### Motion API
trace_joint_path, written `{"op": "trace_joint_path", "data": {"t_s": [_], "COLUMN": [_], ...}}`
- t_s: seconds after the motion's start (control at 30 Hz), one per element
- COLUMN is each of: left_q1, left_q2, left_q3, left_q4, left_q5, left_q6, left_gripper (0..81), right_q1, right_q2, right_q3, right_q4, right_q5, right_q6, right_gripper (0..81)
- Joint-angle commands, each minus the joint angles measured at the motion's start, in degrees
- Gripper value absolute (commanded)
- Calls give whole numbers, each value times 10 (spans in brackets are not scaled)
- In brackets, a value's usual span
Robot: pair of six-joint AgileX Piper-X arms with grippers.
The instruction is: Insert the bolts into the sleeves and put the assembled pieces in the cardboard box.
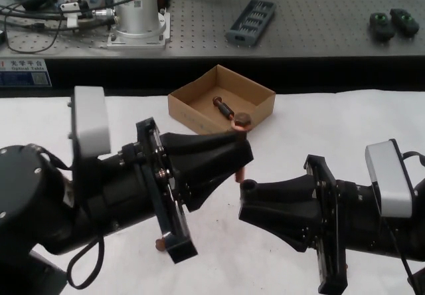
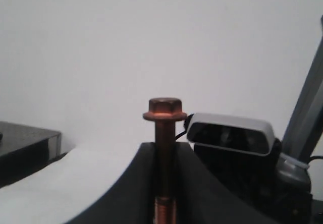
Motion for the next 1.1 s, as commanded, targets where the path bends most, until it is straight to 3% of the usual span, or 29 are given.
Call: {"op": "trace_joint_path", "data": {"t_s": [0.0, 0.77, 1.07], "left_q1": [-2, -2, -31], "left_q2": [-5, -5, -5], "left_q3": [-4, -4, -4], "left_q4": [-23, 14, 90], "left_q5": [3, 9, 7], "left_q6": [-15, -39, 12], "left_gripper": [6, 6, 6], "right_q1": [-3, -3, -3], "right_q2": [-7, -7, -7], "right_q3": [-5, -5, -5], "right_q4": [-10, -18, -18], "right_q5": [9, 8, -12], "right_q6": [4, 6, 9], "right_gripper": [58, 58, 58]}}
